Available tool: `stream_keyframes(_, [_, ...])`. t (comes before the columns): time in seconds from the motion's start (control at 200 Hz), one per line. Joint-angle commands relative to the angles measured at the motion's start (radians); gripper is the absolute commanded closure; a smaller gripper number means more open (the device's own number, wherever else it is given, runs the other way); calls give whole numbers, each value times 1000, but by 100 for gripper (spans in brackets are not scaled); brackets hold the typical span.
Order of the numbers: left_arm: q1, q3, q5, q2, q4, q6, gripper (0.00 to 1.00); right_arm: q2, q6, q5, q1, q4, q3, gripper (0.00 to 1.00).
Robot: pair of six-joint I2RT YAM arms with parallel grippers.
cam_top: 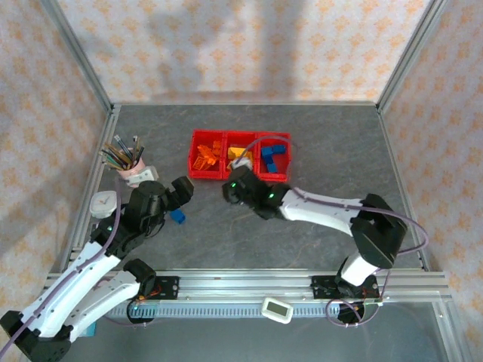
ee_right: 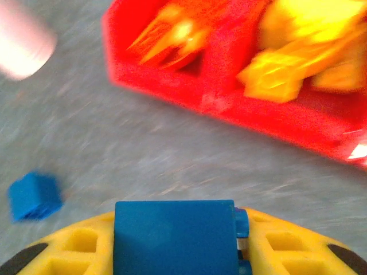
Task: Sort the legos into containers by color
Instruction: Place the lego in the container.
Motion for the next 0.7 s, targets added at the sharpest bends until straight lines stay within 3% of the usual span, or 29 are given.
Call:
stream_keyframes(0.0, [8,7,64,41,156,56,1,-44,42,67,-120,-124,24,64])
stream_keyframes(0.215, [8,-8,109,127,279,69,1,54,-3,90,-308,-148,130,64])
stream_keyframes(0.475, [10,-23,104,153,338,74,1,269,-34,105,-410,-157,308,63])
stream_keyframes(0.696, [13,-19,83,167,335,86,1,344,-55,120,-421,-157,375,47])
